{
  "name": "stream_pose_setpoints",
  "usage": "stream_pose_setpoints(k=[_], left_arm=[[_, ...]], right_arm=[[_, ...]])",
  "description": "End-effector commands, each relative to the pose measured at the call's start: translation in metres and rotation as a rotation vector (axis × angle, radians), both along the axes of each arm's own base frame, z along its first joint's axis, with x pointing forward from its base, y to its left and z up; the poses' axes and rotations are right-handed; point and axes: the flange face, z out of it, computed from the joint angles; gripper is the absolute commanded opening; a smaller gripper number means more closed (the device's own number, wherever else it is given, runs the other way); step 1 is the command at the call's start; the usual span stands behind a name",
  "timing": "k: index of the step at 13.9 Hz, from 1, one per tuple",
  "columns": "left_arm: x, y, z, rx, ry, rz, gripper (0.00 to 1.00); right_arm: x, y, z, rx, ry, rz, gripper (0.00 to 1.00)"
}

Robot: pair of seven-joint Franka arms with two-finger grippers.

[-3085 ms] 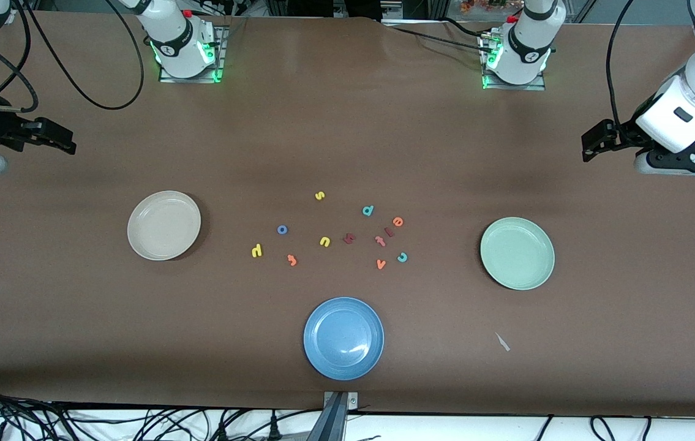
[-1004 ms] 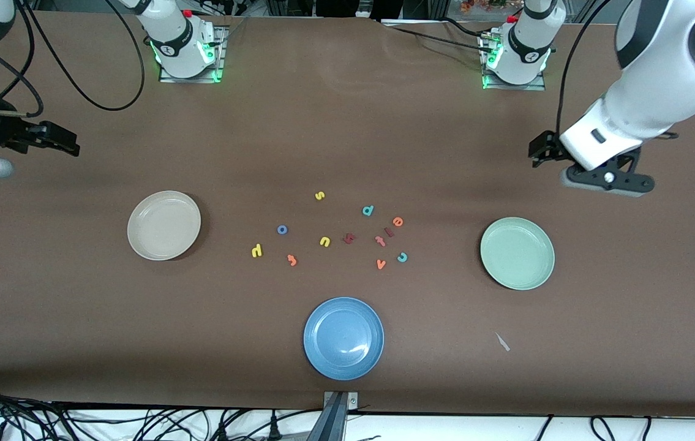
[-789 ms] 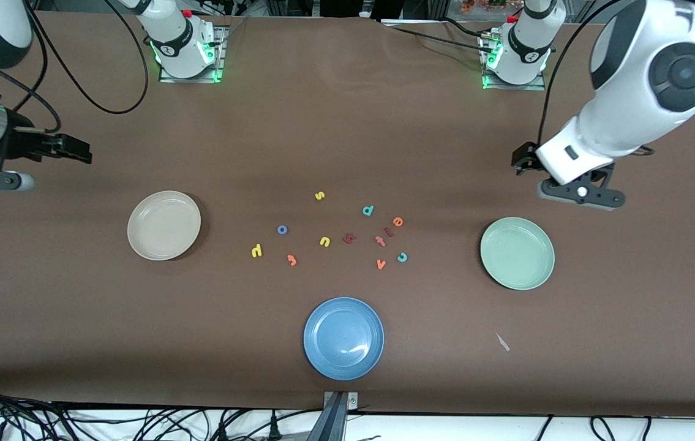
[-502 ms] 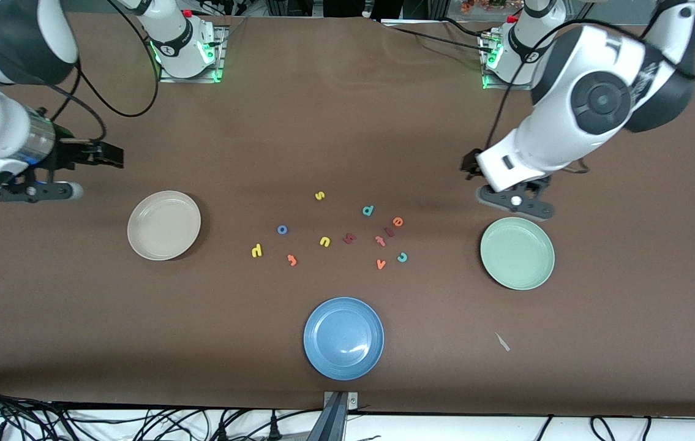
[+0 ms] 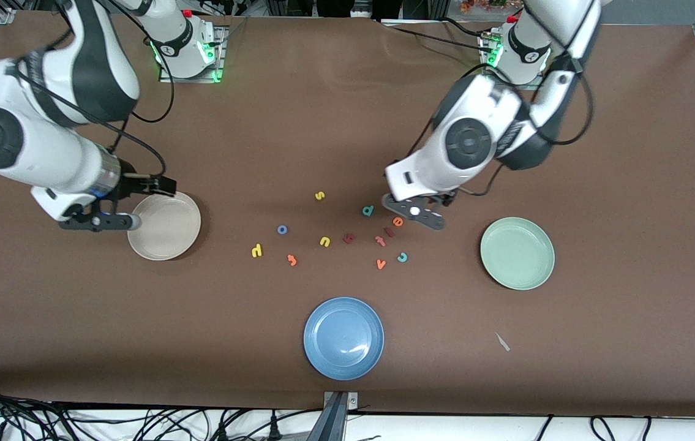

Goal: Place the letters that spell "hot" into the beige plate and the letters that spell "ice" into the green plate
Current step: 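Reach both grippers down toward the scattered foam letters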

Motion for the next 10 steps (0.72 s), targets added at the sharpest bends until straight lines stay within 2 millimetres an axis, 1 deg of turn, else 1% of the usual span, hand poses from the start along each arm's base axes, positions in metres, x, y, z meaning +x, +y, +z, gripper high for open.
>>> stream_pose_setpoints(k=[1, 2, 3, 4, 5, 7, 10], left_arm=[[0.003, -0.028, -0.042, -0.022, -0.029, -0.017, 1.0], [0.006, -0.028, -0.058, -0.015, -0.046, -0.02, 1.0], [0.013, -0.021, -0.074, 0.022, -0.067, -0.023, 1.0], [0.018, -0.015, -0.08, 0.062, -0.085, 0.022, 1.0], [0.021, -0.013, -0.083, 0.092, -0.087, 0.131, 1.0], [0.019, -0.019, -0.087, 0.119, -0.09, 0.319, 1.0], [0.026, -0.013, -0.094, 0.13, -0.084, 0.466, 1.0]], right_arm=[[0.016, 0.036, -0.069, 0.007, -0.013, 0.002, 1.0], [0.02, 0.047, -0.091, 0.004, -0.026, -0.018, 1.0], [0.021, 0.059, -0.11, 0.003, -0.035, -0.023, 1.0], [0.024, 0.065, -0.127, 0.005, -0.049, -0.022, 1.0], [0.026, 0.073, -0.142, 0.01, -0.074, -0.025, 1.0], [0.027, 0.085, -0.166, 0.024, -0.121, -0.018, 1.0], [0.026, 0.107, -0.19, 0.042, -0.177, 0.008, 1.0]])
